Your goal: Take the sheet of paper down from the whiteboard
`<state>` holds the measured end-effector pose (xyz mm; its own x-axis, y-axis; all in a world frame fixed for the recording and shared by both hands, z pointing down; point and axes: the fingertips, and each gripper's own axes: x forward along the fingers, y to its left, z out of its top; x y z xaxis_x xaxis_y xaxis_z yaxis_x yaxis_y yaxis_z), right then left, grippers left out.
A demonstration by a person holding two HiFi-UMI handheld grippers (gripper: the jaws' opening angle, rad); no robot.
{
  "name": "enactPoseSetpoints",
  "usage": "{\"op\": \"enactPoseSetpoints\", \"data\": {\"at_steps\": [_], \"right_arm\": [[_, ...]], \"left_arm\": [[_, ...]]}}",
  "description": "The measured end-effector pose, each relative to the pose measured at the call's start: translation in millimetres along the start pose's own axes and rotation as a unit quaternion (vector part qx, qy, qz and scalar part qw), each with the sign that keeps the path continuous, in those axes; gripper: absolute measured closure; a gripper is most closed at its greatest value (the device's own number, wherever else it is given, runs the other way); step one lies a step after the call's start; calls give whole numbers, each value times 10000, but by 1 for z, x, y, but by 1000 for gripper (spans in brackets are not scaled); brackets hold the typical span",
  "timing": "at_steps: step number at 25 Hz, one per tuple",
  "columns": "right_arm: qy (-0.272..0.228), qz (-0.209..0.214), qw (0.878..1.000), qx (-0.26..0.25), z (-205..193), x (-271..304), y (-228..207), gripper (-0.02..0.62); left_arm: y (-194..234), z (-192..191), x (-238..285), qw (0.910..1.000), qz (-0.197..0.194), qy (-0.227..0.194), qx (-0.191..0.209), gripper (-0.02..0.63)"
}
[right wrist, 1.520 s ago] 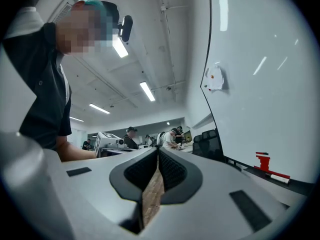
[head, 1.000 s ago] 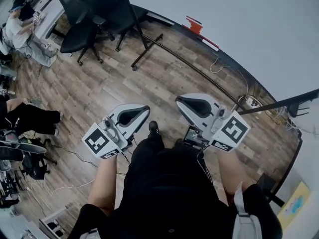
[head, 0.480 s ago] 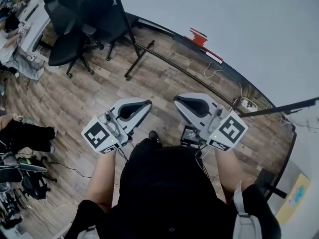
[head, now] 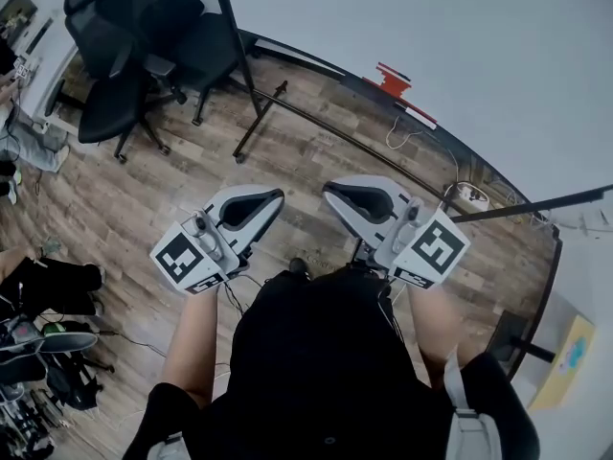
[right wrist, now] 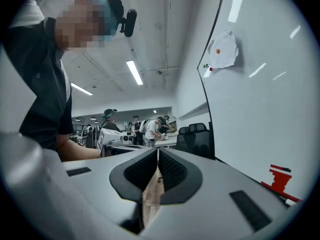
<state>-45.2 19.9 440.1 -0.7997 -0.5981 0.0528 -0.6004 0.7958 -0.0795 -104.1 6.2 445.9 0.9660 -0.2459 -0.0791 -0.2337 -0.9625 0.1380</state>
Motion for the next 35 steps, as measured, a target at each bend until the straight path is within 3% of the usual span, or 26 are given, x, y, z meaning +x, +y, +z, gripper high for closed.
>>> {"op": "enactPoseSetpoints", "data": {"at_steps": [9,16,25,35], "right_arm": [[151,-252,9996,57,-5,5,-22,572],[114,-168,9996,211,-16,6,-60,572],[-245,-141,9993,225,-3,6,-152,572],[-445,220,9986,174,29,5,-231,572]], "left_arm": [[30,-4,3,9997,-49,-177,-184,600],[57,-13,33,9997,41,-87,-224,600],[110,-10,100,9997,148,163,-135,600],[157,29,201,9997,131,130,180,600]]}}
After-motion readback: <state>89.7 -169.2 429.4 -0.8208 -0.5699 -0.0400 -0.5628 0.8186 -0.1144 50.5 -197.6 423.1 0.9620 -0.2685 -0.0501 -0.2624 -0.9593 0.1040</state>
